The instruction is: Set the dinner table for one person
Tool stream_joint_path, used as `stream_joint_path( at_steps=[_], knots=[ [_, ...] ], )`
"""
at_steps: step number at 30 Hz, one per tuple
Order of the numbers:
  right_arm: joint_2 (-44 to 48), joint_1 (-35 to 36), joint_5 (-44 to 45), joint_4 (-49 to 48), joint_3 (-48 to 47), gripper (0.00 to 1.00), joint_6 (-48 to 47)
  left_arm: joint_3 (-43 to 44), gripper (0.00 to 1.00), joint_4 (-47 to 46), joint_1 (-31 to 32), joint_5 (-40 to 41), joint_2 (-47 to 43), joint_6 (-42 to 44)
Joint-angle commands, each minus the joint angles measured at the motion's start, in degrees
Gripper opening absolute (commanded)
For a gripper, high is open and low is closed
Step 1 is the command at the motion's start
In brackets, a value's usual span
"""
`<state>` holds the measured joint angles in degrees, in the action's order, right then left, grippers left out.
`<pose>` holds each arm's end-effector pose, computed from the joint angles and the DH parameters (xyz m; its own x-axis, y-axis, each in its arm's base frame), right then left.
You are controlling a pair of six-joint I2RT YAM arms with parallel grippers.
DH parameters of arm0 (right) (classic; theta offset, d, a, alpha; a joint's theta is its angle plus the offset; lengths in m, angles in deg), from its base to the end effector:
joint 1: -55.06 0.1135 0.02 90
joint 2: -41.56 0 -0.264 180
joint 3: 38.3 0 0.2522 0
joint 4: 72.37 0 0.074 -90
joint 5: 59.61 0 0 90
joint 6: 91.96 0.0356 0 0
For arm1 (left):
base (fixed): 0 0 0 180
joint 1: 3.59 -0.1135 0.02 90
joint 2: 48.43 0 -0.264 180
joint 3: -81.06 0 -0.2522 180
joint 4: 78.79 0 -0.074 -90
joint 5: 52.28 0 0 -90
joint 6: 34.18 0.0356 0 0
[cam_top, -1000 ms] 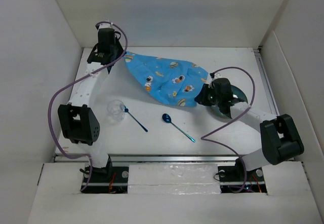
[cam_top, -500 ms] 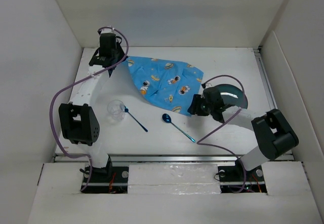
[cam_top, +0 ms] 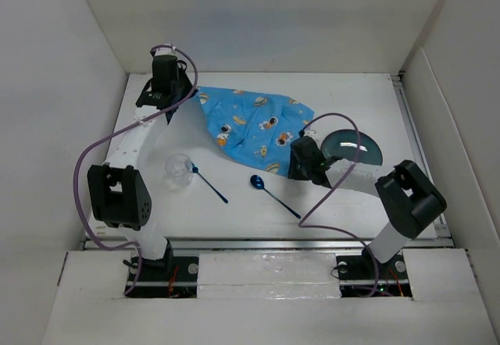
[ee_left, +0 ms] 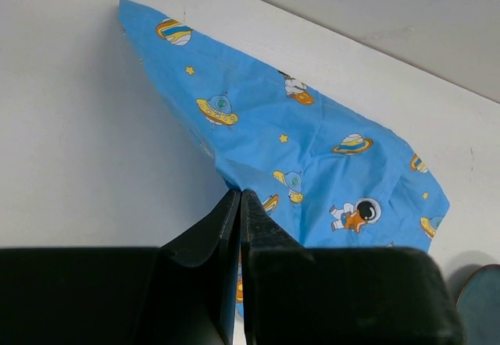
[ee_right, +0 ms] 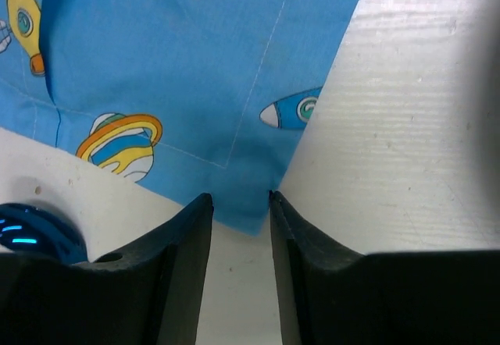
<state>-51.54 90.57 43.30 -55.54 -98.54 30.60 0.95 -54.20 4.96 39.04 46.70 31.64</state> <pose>0.2622 0.1773 0.1574 -0.7645 0.0989 -0.6369 -0.0439 0.9779 0.2046 0.3937 -0.0584 0.3602 -0.3581 -0.3603 -0.8614 -0.0214 0.9255 -0.3782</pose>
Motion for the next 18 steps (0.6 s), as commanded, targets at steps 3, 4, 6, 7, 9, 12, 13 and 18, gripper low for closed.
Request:
stream_joint_path(
  at_steps=[3,4,6,7,9,12,13,18],
  knots=[
    [-5.24,0.35,5.55,5.02,-2.48,0.28,2.69,-2.28,0.0,-4.15,-0.03,-0.53,-4.69,-0.25],
    [-5.77,0.35,5.81,4.84,-2.39,0.17,3.04,-2.45,0.0,-4.5,-0.03,-0.53,-4.87,-0.34],
    [-5.26,0.35,6.34,4.14,-1.43,0.03,5.05,-2.89,0.0,-4.76,-0.03,-0.53,-5.13,-0.42],
    [-3.25,0.35,6.78,3.01,-0.73,0.0,5.41,-2.98,0.0,-4.94,-0.03,-0.62,-5.22,-0.42],
    [-0.26,0.35,7.57,2.47,0.25,0.0,5.77,-2.72,0.0,-4.85,-0.03,-0.44,-5.39,-0.42],
    [5.9,0.35,11.25,6.67,-4.12,0.0,3.58,-1.32,0.0,-4.68,-0.03,-1.06,-6.71,-1.21],
    [7.83,0.35,13.44,9.47,-5.63,0.0,1.65,-0.96,0.0,-5.37,-0.03,-1.06,-7.32,-1.56],
    [22.15,-2.62,14.52,13.19,-16.17,0.0,-5.39,2.9,0.0,-8.1,-0.03,-3.69,-12.42,-5.33]
  ],
)
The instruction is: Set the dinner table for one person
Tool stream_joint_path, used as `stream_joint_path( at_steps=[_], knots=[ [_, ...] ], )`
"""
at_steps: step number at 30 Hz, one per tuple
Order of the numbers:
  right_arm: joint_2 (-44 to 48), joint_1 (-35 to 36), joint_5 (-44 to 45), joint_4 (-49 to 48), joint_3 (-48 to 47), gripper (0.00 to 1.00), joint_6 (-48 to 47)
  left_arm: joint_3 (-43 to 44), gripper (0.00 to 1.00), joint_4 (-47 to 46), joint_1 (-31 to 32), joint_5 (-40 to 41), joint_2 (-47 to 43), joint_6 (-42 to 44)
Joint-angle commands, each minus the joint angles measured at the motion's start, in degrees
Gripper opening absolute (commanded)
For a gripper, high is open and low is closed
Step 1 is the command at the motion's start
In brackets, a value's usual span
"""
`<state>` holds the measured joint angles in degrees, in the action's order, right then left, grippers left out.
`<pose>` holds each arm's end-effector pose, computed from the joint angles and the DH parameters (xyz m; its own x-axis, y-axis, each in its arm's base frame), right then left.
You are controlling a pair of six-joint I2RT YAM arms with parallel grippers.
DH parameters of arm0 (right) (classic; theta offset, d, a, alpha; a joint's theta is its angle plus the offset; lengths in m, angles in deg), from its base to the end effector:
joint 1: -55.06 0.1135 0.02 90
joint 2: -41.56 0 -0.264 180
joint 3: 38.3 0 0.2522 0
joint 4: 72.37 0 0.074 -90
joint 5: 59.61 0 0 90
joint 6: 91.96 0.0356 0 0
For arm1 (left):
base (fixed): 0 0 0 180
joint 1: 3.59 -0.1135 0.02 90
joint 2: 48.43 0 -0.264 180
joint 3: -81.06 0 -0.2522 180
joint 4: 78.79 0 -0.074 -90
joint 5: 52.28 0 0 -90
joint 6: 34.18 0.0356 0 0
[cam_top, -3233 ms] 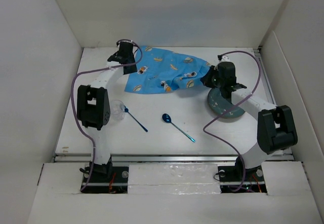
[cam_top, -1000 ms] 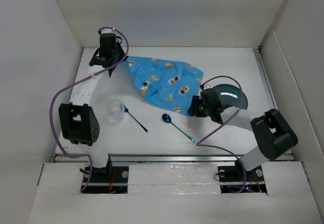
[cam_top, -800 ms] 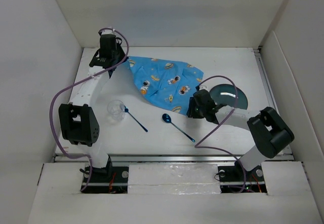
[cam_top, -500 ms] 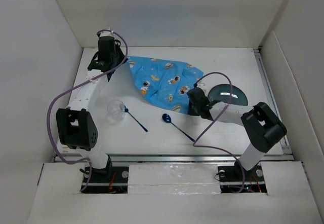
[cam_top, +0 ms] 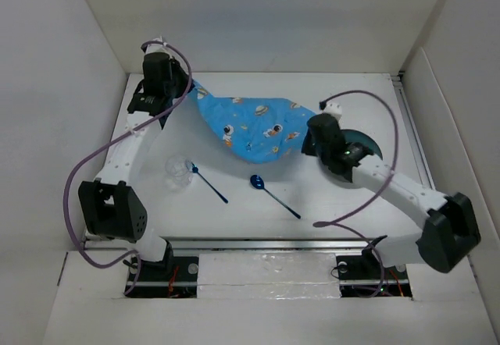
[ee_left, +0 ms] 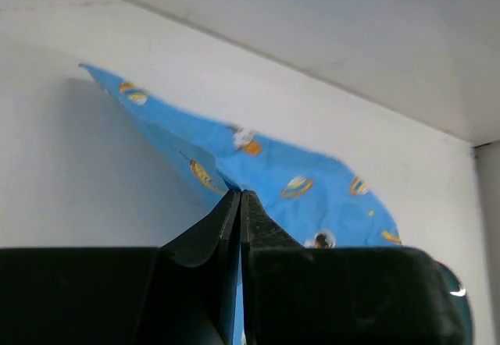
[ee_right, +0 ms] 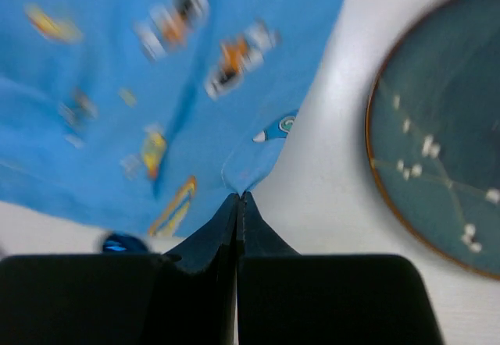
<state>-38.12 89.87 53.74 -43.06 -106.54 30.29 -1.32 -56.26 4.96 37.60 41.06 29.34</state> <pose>0.2550 0.1601 0.2536 -0.6014 0.1786 -0.7788 0.0512 0.9813 0.1854 0.3693 -0.0556 0.3859 -0.2873 -0.4077 -0.8667 0.0252 0.9014 -0.4323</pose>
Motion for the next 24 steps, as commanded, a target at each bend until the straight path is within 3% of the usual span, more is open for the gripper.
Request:
stream_joint_path(
  at_steps=[1,4,12,21,23,24],
  knots=[
    [10.32,-2.46,3.11,1.75,-12.02,0.0,-7.35,6.57,0.0,-6.05,-0.03,-3.82,-6.96,-3.49],
    [15.51,-5.09,-0.22,4.73,-19.58,0.0,-10.88,12.55,0.0,-4.21,-0.03,-5.15,-7.93,-3.93],
    [17.37,-14.05,-5.68,6.95,-29.8,0.0,-14.93,12.65,0.0,-7.36,-0.03,-0.5,-13.21,-2.96],
    [-3.62,-27.07,-22.9,4.13,-43.32,0.0,-14.94,21.23,0.0,-3.77,-0.99,3.46,0.23,0.28],
    [-13.37,-28.73,-27.03,6.67,-57.52,0.0,-14.85,26.35,0.0,-2.88,-6.35,-8.27,7.17,-4.35],
    [-13.4,-28.74,-27.05,6.68,-57.58,0.0,-14.85,26.36,0.0,-2.89,-7.49,-8.32,8.93,-4.37]
  ],
)
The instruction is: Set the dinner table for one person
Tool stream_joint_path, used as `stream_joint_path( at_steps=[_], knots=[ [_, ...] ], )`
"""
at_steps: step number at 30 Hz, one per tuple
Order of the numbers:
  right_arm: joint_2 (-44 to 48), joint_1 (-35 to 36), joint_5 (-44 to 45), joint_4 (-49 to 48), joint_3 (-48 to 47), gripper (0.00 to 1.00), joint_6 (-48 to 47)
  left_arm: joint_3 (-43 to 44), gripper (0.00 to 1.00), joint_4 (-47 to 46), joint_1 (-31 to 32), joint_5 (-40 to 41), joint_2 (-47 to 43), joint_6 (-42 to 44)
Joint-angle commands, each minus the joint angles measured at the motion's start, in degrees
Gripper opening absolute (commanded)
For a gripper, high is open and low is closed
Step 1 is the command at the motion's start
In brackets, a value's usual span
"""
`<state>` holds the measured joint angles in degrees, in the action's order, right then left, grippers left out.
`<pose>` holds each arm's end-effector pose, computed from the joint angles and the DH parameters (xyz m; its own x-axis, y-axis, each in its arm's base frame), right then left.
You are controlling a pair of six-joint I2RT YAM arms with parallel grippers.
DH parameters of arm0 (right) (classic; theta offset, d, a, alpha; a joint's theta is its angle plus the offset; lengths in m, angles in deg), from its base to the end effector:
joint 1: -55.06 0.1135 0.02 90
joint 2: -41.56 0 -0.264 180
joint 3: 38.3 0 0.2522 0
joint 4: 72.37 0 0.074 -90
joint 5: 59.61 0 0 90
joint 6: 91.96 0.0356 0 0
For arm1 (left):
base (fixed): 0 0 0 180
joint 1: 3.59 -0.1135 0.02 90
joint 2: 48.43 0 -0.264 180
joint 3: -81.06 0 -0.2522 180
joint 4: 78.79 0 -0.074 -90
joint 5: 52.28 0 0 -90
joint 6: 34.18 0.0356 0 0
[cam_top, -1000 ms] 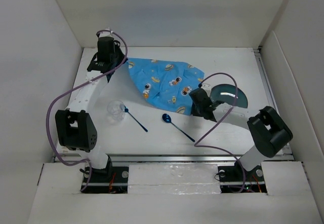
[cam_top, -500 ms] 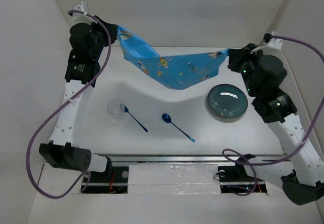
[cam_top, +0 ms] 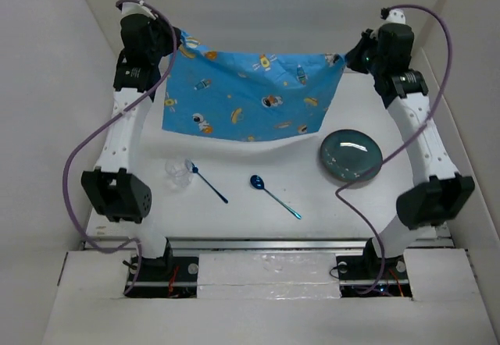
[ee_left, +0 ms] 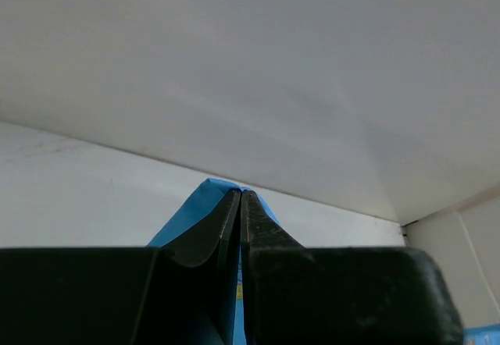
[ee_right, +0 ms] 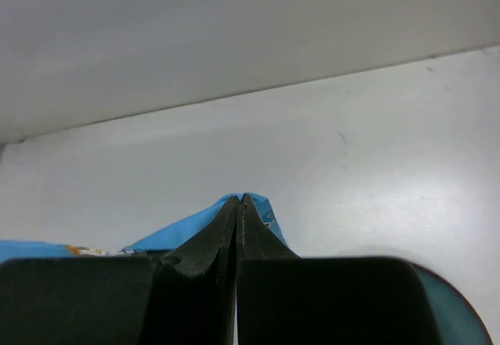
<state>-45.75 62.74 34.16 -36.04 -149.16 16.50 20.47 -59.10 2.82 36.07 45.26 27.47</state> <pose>0.3428 0.0439 0.4537 -0.2300 0.2878 -0.9297 0.0032 0.9555 0.2950 0.3707 -0.0427 0.4979 0.0254 -0.4805 -0.8766 0.1728 0.8658 -0.4696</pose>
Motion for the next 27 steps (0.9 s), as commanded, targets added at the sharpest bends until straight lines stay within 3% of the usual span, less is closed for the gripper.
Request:
stream_joint_path(
  at_steps=[1,6,8,9,12,13,14,17,20,27],
  knots=[
    [-10.73,-2.23,-8.16,0.45,-18.62,0.0,-0.88,8.4,0.0,0.48,-6.14,-8.27,6.57,-3.1],
    [-23.16,-3.37,-12.73,7.48,-41.28,0.0,0.17,23.54,0.0,6.81,-7.55,-11.26,15.54,-3.45],
    [-23.7,-3.38,-13.96,6.97,-41.6,0.0,0.44,23.65,0.0,5.76,-8.61,-14.15,15.3,-4.68],
    [-22.39,-3.38,-14.23,5.75,-39.76,0.0,0.35,22.08,0.0,4.71,-8.61,-14.26,13.64,-4.69],
    [-12.48,-2.85,-12.48,-5.4,-17.66,0.0,-0.26,6.11,0.0,-4.58,-8.61,-14.35,6.63,-4.42],
    [-9.84,-2.85,-12.04,-8.73,-4.72,0.0,-0.26,-3.59,0.0,-7.4,-8.61,-14.43,5.11,-4.51],
    [-7.55,-2.85,-12.55,-15.21,1.67,0.0,0.43,-8.13,0.0,-11.26,-8.61,-14.69,3.79,-4.51],
    [-2.61,-2.85,-13.17,-21.93,19.42,0.0,1.66,-21.77,0.0,-16.54,-8.61,-14.96,1.5,-5.04],
    [-5.32,-2.85,-14.31,-27.13,27.72,0.0,1.93,-31.1,0.0,-19.46,-8.61,-15.83,2.28,-6.26],
    [-14.73,-3.38,-15.64,-24.06,28.72,0.0,1.4,-37.09,0.0,-17.19,-9.23,-16.63,7.73,-5.66]
  ],
)
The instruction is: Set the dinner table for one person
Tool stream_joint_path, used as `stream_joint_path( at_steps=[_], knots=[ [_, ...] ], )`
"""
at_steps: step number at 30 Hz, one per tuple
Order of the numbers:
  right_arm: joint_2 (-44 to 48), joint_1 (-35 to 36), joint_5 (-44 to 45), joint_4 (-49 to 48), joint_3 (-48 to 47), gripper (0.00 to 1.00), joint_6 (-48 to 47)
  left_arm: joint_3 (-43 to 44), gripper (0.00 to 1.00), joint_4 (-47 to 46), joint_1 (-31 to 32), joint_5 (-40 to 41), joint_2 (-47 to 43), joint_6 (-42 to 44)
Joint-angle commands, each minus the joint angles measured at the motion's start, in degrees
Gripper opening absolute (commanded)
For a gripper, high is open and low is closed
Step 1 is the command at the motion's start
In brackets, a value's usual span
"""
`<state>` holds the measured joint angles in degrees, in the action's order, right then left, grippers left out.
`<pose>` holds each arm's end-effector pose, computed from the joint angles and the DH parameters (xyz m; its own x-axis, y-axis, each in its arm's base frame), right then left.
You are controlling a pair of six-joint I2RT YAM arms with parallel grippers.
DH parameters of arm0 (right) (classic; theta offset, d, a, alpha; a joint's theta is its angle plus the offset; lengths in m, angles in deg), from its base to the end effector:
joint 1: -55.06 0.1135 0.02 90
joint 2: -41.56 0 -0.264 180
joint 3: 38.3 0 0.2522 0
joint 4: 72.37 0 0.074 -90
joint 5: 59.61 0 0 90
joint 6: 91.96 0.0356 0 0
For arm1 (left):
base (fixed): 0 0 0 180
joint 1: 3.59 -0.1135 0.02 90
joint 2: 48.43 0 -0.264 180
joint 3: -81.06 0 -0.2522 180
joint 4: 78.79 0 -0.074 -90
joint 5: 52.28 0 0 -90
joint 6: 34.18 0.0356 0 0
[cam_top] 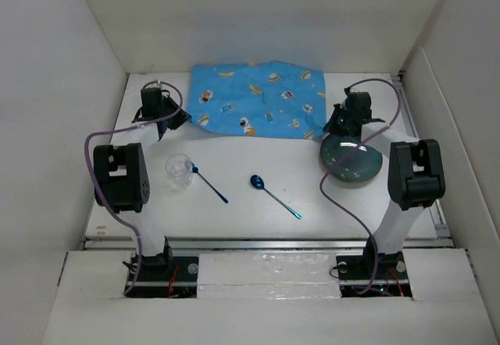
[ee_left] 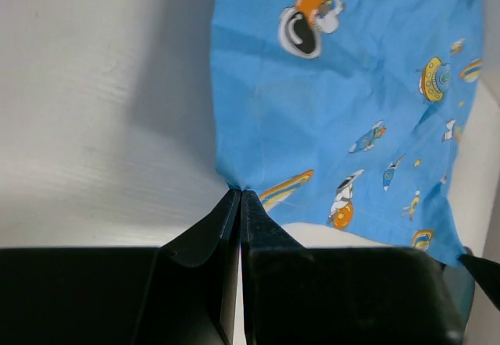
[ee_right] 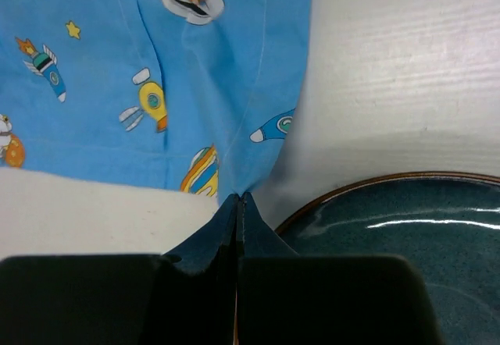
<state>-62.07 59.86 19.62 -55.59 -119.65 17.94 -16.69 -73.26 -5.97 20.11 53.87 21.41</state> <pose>0.3982 0.0401 0.2058 -0.6676 0.2795 -0.6900 0.0005 0.9270 0.3750 0.4106 0.0063 0.2384 -0.4876 -0.5594 -0.6703 -0.0515 0.7849 -0.6175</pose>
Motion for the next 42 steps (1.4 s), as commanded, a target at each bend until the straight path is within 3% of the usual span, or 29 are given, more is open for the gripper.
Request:
stream_joint_path(
  at_steps=[1,8,26,28,34,36,37,38,39,41,42],
  knots=[
    [1.16,-0.49,-0.84,-4.35,-0.7,0.0,-0.21,0.33,0.0,-2.06,-0.44,-0.59,-0.35,0.66],
    [1.24,-1.02,1.53,-0.66,0.97,0.0,-1.36,2.88,0.0,9.61,-0.44,6.09,3.78,4.53],
    [7.57,-2.78,4.17,-0.04,8.0,0.0,-1.36,0.33,0.0,15.35,-0.44,12.77,0.8,8.04],
    [7.92,-2.78,4.44,-0.83,8.79,0.06,-1.09,-0.63,0.0,15.44,-0.44,13.47,0.36,7.96],
    [8.98,-3.3,5.93,-0.13,8.01,0.07,-1.0,-1.6,0.02,16.14,2.37,12.78,-0.78,6.91],
    [8.8,-3.83,5.84,0.31,7.13,0.09,-0.92,-2.83,0.06,15.61,2.37,12.42,-2.36,6.64],
    [8.97,-3.83,5.67,0.66,7.04,0.17,-0.83,-2.92,0.14,16.05,2.37,12.86,-2.89,6.64],
    [9.15,-3.83,5.93,0.84,7.04,0.22,-0.57,-2.92,0.33,16.31,2.37,12.77,-3.94,6.73],
    [9.67,-3.83,6.19,0.93,7.21,0.28,-0.48,-2.66,0.43,16.49,2.37,12.6,-4.65,6.9],
    [11.78,-4.35,6.55,0.75,7.65,0.41,-0.3,-2.48,0.55,16.84,2.37,13.82,-7.8,6.9],
    [12.48,-4.36,6.63,0.93,8.0,0.45,-0.21,-2.22,0.55,16.84,2.37,13.91,-9.04,6.9]
  ],
)
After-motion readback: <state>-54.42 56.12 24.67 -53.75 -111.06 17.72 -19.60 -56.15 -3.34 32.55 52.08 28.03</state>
